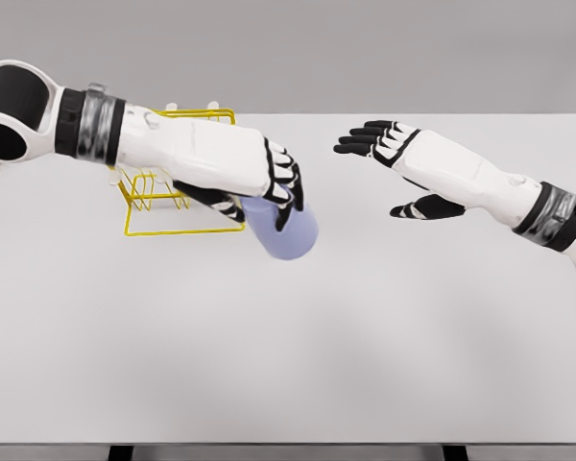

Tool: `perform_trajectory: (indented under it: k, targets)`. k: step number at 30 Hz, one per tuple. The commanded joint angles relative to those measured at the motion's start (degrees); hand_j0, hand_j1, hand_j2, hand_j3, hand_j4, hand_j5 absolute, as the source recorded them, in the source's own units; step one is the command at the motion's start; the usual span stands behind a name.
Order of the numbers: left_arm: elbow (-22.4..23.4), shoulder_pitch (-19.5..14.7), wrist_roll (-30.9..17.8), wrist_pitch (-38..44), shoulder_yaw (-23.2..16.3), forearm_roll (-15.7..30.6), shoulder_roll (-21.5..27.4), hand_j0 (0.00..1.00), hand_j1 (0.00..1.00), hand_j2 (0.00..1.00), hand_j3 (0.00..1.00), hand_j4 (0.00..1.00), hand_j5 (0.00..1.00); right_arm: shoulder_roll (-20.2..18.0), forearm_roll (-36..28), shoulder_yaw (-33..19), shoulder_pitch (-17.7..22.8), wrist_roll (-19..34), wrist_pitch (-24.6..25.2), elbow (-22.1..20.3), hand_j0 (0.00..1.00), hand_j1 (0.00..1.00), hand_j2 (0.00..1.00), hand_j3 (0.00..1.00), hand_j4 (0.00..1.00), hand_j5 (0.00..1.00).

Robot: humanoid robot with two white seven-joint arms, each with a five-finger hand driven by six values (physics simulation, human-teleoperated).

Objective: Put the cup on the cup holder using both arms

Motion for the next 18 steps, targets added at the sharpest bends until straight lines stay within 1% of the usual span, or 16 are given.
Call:
perform_trajectory:
  k: [1,3,7,11,18]
  targets:
    - [-0.41,-0.09,0.04,0.16,0.57,1.23,0.85,0.5,0.5,0.5,0.5,0.5,0.5,-0.02,-0.4,0.0,0.0,-0.03,0.17,-0.16,1.0,1.0,1.0,1.0,1.0,1.0]
    - [-0.5,0.18,0.04,0.16,2.24,1.23,1.56,0.5,0.5,0.5,0.5,0.5,0.5,-0.02,-0.4,0.0,0.0,-0.03,0.17,-0.16,1.0,1.0,1.0,1.0,1.0,1.0]
    - [-0.5,0.0,0.04,0.16,2.77,2.11,2.44,0.5,0.5,0.5,0.5,0.5,0.5,-0.11,-0.4,-0.26,0.0,-0.03,0.17,-0.16,1.0,1.0,1.0,1.0,1.0,1.0]
    - [-1.11,0.09,0.04,0.16,4.97,3.16,3.67,0.5,0.5,0.5,0.5,0.5,0.5,-0.2,-0.4,-0.26,0.0,-0.03,0.17,-0.07,1.0,1.0,1.0,1.0,1.0,1.0]
    - [-0.85,0.0,0.04,0.16,5.5,3.87,4.81,0.5,0.5,0.5,0.5,0.5,0.5,-0.64,-0.4,-0.44,0.0,-0.03,0.17,0.1,1.0,1.0,1.0,1.0,1.0,1.0]
